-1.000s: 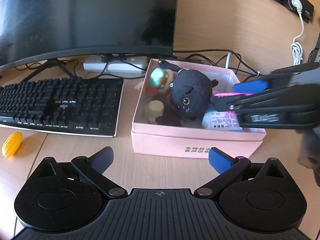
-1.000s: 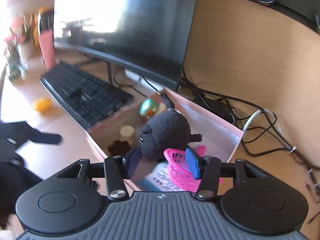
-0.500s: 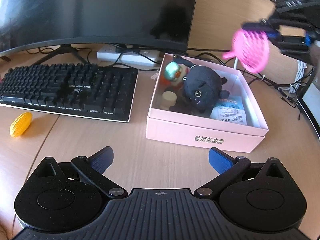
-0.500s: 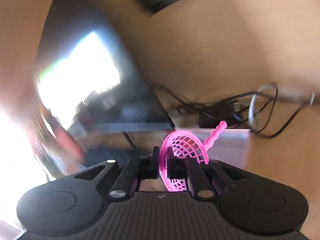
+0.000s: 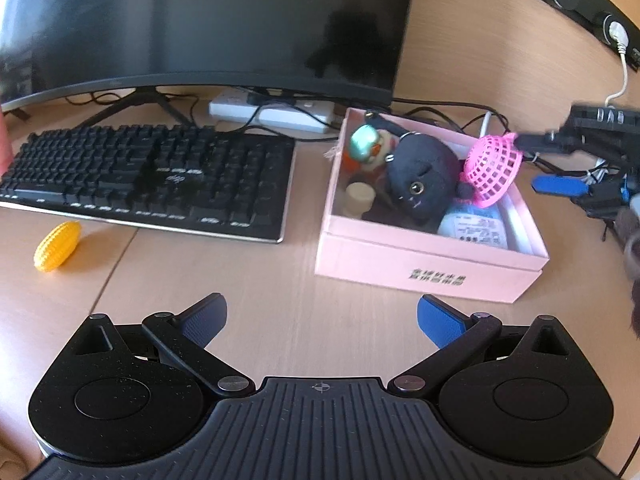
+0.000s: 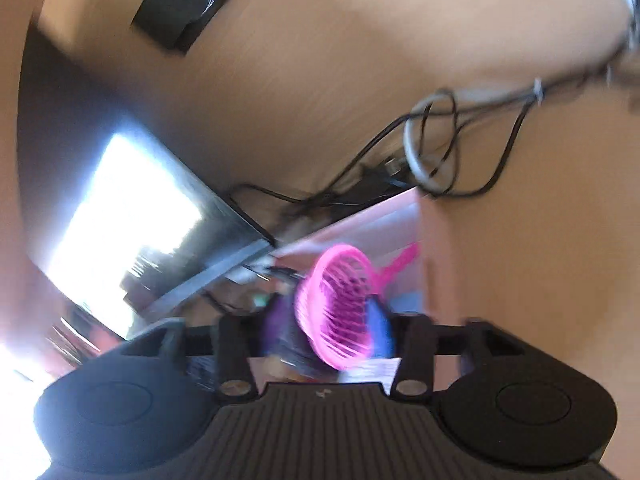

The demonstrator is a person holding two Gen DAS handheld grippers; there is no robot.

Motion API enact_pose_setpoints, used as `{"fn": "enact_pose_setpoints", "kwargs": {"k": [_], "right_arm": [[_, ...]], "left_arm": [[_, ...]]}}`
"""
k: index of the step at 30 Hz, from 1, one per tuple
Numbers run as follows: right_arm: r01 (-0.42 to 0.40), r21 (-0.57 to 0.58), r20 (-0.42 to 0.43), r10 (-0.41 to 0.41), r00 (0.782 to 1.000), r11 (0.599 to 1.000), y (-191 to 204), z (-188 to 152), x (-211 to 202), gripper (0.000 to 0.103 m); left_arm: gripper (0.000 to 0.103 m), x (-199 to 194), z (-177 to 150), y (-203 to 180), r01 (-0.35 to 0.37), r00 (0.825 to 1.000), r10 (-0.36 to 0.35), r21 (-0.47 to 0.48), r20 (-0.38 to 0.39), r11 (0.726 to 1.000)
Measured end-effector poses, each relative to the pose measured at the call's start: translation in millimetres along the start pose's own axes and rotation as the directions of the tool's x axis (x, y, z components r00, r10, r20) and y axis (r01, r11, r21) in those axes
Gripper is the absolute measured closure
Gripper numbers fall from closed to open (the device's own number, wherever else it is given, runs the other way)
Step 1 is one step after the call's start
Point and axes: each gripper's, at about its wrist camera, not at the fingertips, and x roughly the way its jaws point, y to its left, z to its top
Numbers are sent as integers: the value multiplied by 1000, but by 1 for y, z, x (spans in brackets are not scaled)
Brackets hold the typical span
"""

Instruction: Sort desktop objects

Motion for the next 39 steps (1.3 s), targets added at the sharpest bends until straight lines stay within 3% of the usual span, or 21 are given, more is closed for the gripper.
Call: {"fn": "enact_pose_setpoints", "kwargs": {"k": [3,6,9,11,13,16,19,24,26,28,31,35,38,39], "right_arm": [[126,-163,50,-120,992,979,13,-5,-9,48],[212,-332,133,-176,975,919,31,-11,-21,48],[264,-524,186,-194,963,810,55,-19,-20,41],[265,-629,166,-206,964,731,66,-25,-9,39],[255,-682,118,-241,963,685,70,-30,6,39],[261,-683,74,-291,954,682,64,-38,26,42],[181,-602,-13,-236,972,777,54,-40,35,43],[97,-510,-122,-184,975,854,54,-39,50,41],[63,-477,-117,-134,984,877,55,-35,44,41],[68,-533,-50,-112,993,843,64,-34,33,38],[94,-665,14,-113,993,741,87,-37,42,37],[68,-738,1,-99,995,671,110,-39,78,37],[66,-770,-32,-141,989,634,115,-41,109,40],[100,-787,-6,-170,985,609,116,-41,115,44]], "left_arm": [[0,1,2,-9,27,1000,-27,17,7,999],[0,2,2,-15,41,999,-41,29,4,999],[0,3,1,-15,43,999,-43,23,0,999],[0,3,1,-14,41,999,-41,16,-2,999],[0,2,0,-13,37,999,-37,12,-1,999],[0,0,-1,-8,26,1000,-26,-2,-4,1000],[0,2,-3,-3,10,1000,-11,-19,-18,1000],[0,0,-4,0,5,1000,-6,-29,-18,1000],[0,-1,-4,2,2,1000,-2,-37,-19,999],[0,-1,-5,3,-5,1000,4,-41,-21,999],[0,-1,-6,1,-6,1000,5,-33,-27,999],[0,4,-6,-9,-6,1000,7,28,-24,1000],[0,8,0,-15,-15,1000,16,70,-10,997],[0,7,2,-15,-9,1000,9,72,-1,997]]}}
